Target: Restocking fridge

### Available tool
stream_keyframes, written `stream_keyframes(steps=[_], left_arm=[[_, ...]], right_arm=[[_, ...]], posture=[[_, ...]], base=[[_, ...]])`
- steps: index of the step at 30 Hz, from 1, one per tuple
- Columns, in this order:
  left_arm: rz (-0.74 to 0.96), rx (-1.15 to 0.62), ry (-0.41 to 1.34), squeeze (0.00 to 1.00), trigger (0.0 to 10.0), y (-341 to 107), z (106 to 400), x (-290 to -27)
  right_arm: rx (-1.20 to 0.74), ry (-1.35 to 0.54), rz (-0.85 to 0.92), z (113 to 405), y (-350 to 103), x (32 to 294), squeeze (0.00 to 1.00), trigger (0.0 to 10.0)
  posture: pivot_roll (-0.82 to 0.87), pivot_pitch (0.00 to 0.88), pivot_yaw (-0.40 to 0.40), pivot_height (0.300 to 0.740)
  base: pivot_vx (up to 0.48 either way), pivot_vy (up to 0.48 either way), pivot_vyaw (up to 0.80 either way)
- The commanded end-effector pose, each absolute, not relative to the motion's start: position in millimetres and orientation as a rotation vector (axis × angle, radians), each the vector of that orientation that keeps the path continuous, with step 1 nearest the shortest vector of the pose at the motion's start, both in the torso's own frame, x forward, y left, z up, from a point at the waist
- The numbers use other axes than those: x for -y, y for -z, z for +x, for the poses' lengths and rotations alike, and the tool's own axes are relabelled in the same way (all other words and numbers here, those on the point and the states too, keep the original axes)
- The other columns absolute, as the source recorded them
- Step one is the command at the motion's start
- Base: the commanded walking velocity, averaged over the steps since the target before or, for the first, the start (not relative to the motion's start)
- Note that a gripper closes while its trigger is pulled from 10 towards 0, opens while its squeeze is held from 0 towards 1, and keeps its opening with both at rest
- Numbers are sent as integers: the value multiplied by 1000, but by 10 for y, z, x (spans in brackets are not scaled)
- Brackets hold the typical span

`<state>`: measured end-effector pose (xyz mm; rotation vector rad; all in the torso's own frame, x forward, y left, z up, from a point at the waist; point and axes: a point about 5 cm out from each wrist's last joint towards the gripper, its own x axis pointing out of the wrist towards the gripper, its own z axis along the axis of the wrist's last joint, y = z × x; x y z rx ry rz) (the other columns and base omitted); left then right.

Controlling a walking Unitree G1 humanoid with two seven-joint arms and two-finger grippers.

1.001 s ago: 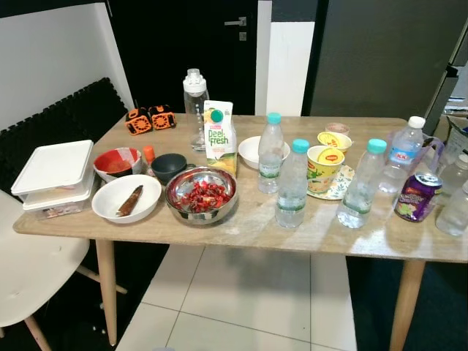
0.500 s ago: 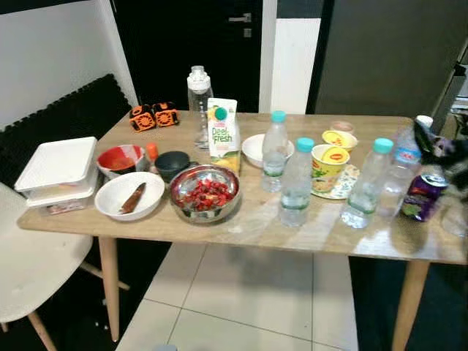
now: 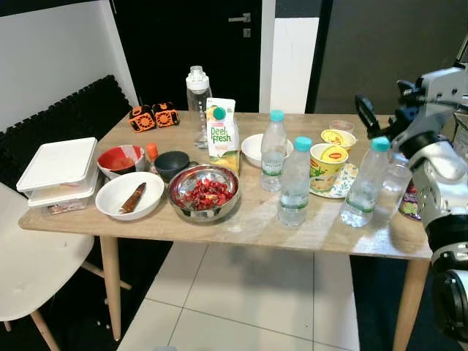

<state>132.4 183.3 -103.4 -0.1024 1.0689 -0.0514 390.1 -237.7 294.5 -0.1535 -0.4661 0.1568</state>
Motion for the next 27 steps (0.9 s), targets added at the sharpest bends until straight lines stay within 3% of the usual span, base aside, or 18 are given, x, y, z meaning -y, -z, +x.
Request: stream_keyframes(steps=[1, 12, 27], left_arm=[[-95, -1082, 49, 0, 10000, 1045, 1287, -1858], [-102, -1086, 49, 0, 10000, 1055, 1262, -1840], [-101, -1088, 51, 0, 10000, 1056, 1259, -1835]], right_arm=[[433, -143, -145, 3914, -2904, 2405, 0, 10000], [286, -68, -199, 3947, -2752, 2534, 0, 10000], [168, -207, -126, 3979, -2462, 2301, 0, 10000]], posture=[[-60, 0, 7, 740], [-63, 0, 6, 740], [-61, 0, 8, 740]], base=[[0, 0, 0], [0, 0, 0], [0, 0, 0]])
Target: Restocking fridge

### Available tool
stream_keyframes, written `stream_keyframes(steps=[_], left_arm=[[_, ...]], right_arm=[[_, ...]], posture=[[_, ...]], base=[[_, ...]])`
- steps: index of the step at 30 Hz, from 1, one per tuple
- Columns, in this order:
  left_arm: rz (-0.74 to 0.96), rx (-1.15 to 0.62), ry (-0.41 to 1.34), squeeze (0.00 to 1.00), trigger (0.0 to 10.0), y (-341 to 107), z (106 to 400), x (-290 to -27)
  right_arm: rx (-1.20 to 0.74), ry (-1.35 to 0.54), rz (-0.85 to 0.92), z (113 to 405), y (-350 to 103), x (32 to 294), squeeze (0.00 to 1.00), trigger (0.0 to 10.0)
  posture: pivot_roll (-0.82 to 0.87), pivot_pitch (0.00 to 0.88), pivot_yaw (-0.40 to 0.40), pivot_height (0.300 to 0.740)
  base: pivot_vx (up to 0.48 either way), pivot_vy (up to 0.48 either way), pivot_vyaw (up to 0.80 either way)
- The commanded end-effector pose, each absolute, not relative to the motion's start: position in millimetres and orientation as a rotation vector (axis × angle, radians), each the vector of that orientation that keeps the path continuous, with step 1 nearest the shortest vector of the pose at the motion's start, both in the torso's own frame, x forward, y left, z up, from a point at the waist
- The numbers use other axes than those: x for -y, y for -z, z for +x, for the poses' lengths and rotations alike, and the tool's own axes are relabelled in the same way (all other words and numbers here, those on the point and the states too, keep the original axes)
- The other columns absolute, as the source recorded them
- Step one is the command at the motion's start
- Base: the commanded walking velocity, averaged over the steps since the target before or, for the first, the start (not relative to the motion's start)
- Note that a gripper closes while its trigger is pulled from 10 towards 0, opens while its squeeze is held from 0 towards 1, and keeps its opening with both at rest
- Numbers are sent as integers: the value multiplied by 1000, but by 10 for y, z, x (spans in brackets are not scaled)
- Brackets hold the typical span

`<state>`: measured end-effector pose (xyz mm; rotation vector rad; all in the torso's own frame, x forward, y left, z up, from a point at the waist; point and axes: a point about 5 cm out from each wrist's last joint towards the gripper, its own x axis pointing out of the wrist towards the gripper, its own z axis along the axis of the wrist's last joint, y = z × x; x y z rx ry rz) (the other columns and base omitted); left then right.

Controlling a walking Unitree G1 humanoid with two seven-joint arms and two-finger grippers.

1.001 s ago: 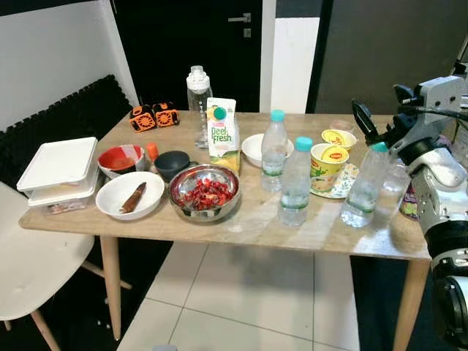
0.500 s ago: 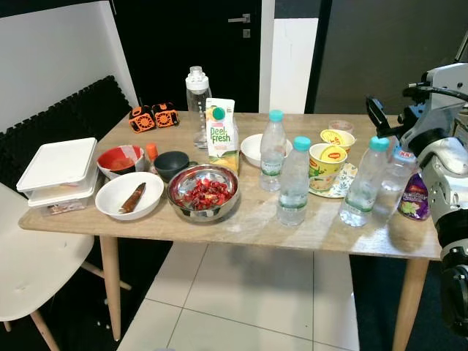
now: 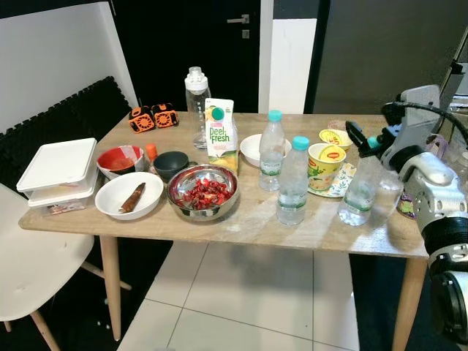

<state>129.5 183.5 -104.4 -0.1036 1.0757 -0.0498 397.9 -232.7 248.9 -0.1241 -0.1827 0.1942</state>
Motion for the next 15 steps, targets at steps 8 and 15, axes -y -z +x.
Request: stream_keyframes(steps=[8, 15], left_arm=[[-102, -1087, 50, 0, 10000, 1056, 1256, -1838], [-96, -1090, 49, 0, 10000, 1056, 1250, -1856]], right_arm=[[117, -189, -118, 3971, -2388, 2322, 0, 10000], [74, -192, -102, 3951, -2286, 2320, 0, 10000]], posture=[[-61, 0, 8, 740], [-61, 0, 8, 740]], base=[[0, 0, 0], [0, 0, 0]])
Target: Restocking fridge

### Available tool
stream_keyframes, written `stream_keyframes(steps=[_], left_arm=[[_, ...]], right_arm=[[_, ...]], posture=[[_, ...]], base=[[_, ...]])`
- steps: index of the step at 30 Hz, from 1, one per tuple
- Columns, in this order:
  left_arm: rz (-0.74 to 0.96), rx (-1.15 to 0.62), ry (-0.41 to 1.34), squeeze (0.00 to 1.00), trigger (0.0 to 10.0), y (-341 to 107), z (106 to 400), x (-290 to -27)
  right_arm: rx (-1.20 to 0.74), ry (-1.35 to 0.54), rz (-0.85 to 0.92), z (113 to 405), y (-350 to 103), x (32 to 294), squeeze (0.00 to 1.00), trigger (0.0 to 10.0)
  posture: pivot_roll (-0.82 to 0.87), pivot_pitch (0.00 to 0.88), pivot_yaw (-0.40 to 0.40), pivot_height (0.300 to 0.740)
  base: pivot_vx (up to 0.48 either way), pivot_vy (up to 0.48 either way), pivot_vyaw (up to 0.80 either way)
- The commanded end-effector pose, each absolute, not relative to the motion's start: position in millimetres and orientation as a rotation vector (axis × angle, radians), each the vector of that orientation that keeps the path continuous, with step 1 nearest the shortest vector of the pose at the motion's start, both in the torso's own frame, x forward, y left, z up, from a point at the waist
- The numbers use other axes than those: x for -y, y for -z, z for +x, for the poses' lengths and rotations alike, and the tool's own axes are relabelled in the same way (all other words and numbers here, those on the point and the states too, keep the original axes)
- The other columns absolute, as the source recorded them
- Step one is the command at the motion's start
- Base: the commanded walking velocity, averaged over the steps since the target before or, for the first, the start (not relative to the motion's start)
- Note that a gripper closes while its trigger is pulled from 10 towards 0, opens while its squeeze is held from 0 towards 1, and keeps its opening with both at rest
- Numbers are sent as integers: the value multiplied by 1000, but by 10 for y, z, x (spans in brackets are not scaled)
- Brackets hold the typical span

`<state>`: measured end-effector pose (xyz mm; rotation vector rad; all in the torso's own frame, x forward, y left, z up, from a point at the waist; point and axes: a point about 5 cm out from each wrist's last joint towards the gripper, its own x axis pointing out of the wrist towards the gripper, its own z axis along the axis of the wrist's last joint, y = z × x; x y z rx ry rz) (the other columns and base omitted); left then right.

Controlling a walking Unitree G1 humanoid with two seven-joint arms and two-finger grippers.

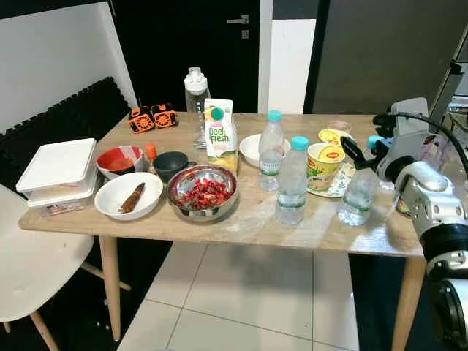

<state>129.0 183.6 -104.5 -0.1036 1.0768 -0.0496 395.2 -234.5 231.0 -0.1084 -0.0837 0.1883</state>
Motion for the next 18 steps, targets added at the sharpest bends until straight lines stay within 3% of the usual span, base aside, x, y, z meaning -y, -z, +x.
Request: stream_keyframes(steps=[1, 11, 12, 13, 18], left_arm=[[-95, -1089, 50, 0, 10000, 1056, 1250, -1856], [-98, -1087, 50, 0, 10000, 1055, 1254, -1854], [-98, -1088, 50, 0, 10000, 1055, 1252, -1854], [-99, -1088, 50, 0, 10000, 1056, 1250, -1853], [-100, -1089, 49, 0, 10000, 1058, 1246, -1850]], right_arm=[[69, -191, -101, 3951, -2270, 2314, 0, 10000], [76, -206, -89, 3948, -2274, 2262, 0, 9804], [72, -202, -89, 3946, -2274, 2268, 0, 4353], [71, -199, -89, 3944, -2274, 2274, 0, 0], [69, -197, -87, 3941, -2274, 2280, 0, 0]], posture=[[-61, 0, 8, 740], [-60, 0, 12, 740], [-60, 0, 12, 740], [-62, 0, 11, 740], [-62, 0, 11, 740]], base=[[0, 0, 0], [0, 0, 0], [0, 0, 0], [0, 0, 0], [0, 0, 0]])
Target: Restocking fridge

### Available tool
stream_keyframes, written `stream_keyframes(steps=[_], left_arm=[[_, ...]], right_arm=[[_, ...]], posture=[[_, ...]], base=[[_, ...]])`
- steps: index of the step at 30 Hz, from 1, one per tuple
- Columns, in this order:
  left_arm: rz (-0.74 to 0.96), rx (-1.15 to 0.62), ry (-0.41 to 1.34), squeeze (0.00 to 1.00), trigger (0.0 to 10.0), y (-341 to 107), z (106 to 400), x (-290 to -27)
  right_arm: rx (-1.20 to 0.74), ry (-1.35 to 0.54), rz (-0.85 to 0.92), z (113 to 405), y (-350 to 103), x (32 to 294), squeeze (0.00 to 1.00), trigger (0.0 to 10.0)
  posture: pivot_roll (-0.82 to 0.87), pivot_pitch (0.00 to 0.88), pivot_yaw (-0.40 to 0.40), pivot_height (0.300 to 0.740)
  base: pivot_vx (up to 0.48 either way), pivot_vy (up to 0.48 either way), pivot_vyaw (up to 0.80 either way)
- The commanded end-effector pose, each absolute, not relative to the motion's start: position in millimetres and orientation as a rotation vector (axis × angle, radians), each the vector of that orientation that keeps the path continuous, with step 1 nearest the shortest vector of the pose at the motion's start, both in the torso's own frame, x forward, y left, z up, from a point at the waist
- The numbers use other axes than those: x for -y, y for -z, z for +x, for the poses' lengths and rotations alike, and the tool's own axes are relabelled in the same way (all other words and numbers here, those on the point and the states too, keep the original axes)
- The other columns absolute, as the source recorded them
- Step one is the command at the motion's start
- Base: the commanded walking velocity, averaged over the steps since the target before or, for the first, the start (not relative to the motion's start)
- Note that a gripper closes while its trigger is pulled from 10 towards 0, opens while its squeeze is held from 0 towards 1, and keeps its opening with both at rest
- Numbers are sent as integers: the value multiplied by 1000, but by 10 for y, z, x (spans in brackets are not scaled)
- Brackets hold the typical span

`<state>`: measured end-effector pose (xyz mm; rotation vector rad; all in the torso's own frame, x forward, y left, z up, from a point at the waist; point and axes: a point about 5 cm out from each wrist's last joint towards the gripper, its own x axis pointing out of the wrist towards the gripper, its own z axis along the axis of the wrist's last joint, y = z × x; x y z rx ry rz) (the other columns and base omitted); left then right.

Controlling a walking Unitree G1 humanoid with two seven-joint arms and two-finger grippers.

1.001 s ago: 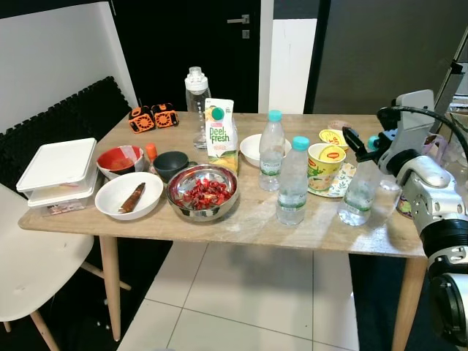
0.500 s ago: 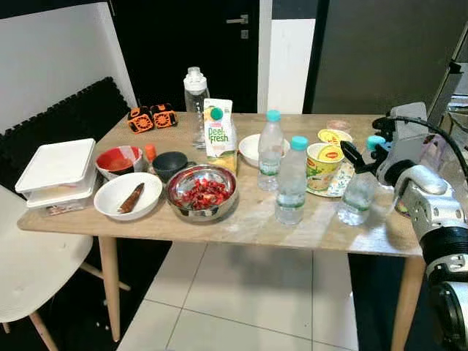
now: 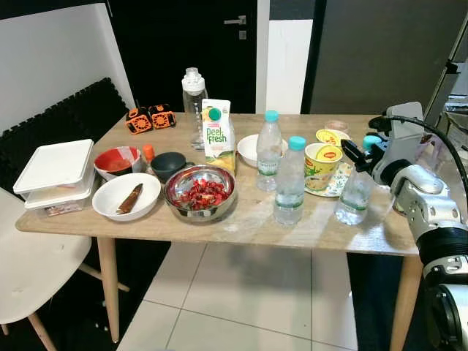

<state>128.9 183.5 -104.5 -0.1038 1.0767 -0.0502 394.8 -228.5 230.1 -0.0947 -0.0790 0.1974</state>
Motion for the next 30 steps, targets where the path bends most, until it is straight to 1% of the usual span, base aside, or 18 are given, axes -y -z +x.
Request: stream_keyframes(steps=[1, 15, 22, 25, 26, 28, 29, 30], left_arm=[[-100, -1089, 49, 0, 10000, 1058, 1246, -1850], [-104, -1089, 51, 0, 10000, 1059, 1245, -1837], [-106, -1090, 52, 0, 10000, 1060, 1245, -1833], [-109, -1089, 50, 0, 10000, 1059, 1249, -1831], [-109, -1089, 50, 0, 10000, 1059, 1249, -1831], [-111, -1089, 50, 0, 10000, 1059, 1248, -1832], [-111, -1089, 50, 0, 10000, 1059, 1248, -1832], [-112, -1089, 50, 0, 10000, 1059, 1250, -1830]], right_arm=[[69, -197, -87, 3941, -2274, 2280, 0, 0], [70, -189, -84, 3929, -2294, 2309, 0, 0], [87, -220, -51, 3913, -2328, 2304, 0, 0], [108, -330, -13, 3860, -2394, 2280, 0, 0], [108, -330, -13, 3860, -2394, 2280, 0, 0], [108, -434, -34, 3786, -2408, 2250, 0, 0], [108, -434, -34, 3786, -2408, 2250, 0, 0], [106, -475, -41, 3750, -2411, 2245, 0, 0]], posture=[[-62, 0, 11, 740], [-64, 0, 10, 740], [-63, 0, 9, 740], [-63, 0, 9, 740], [-63, 0, 9, 740], [-63, 0, 9, 740], [-63, 0, 9, 740], [-65, 0, 6, 740]], base=[[0, 0, 0], [0, 0, 0], [0, 0, 0], [0, 0, 0], [0, 0, 0], [0, 0, 0], [0, 0, 0], [0, 0, 0]])
